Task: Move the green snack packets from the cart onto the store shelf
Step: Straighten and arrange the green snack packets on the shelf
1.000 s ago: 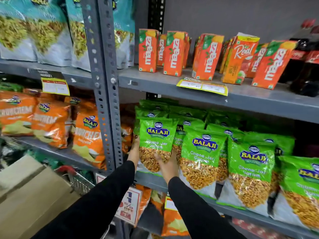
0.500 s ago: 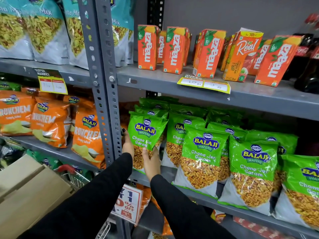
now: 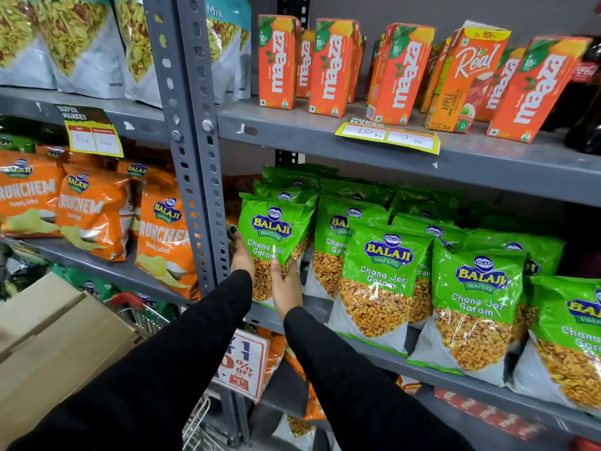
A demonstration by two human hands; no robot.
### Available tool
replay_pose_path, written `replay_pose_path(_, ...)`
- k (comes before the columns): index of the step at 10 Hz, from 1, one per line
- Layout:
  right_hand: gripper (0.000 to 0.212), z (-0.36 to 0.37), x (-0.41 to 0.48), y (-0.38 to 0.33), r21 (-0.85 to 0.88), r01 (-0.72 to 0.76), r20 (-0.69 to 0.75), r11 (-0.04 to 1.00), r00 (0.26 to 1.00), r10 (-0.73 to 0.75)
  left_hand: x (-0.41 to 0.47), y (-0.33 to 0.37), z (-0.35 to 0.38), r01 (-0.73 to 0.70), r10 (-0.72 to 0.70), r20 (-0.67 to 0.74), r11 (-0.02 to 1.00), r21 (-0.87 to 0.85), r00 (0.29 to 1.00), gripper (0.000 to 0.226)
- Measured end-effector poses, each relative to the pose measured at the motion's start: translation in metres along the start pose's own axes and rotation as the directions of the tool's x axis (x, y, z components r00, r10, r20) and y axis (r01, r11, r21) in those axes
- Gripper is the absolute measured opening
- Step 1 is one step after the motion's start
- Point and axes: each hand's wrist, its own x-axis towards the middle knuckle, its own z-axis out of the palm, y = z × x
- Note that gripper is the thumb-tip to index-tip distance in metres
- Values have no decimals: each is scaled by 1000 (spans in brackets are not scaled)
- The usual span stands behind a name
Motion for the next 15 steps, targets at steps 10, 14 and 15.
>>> replay_pose_path(10,97,-194,-66,66,-143,-70,-163,987,986,46,-133,-16,-130,-168,-82,-392,-967,-190,916,97)
replay_pose_path(14,77,-155,-59,56,-204,56,-137,977,987,-85,-126,-13,-89,-192,-158,-178,-961,-198,971,84)
replay_pose_path(15,78,-141,-44,52,-198,58,-119,978,990,-82,-109,-7,-79,-155,-128,-141,-967,-201,982,89)
